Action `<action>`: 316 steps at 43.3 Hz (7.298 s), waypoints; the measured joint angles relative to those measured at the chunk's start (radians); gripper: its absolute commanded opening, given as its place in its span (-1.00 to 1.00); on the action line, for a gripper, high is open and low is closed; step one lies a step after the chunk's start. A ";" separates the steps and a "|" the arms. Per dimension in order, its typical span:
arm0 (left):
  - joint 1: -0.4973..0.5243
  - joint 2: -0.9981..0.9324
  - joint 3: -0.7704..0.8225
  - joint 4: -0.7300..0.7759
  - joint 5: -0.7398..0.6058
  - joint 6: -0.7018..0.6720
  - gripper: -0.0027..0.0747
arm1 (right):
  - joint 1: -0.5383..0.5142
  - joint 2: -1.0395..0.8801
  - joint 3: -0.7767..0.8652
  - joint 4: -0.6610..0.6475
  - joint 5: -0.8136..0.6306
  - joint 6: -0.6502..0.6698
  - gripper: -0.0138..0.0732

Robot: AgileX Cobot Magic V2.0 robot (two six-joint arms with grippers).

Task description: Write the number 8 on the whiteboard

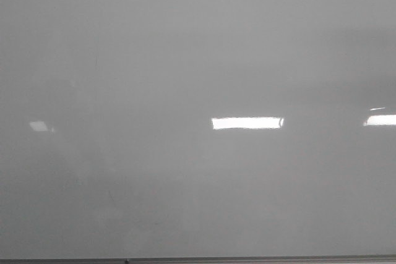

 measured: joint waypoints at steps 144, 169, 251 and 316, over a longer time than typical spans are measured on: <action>-0.823 0.815 -0.615 -0.082 0.891 0.726 -0.99 | 0.808 0.967 -0.620 0.496 0.403 -0.815 0.47; -0.823 0.815 -0.615 -0.082 0.887 0.726 -0.98 | 0.873 1.168 -0.730 0.499 0.375 -0.819 0.00; -0.426 -0.131 -0.055 -0.378 0.322 0.542 -0.98 | 0.654 1.351 -0.659 0.801 -0.154 -0.825 -0.82; -0.426 -0.131 -0.055 -0.378 0.317 0.542 -0.99 | 0.589 1.315 -0.551 0.808 -0.077 -0.820 -0.82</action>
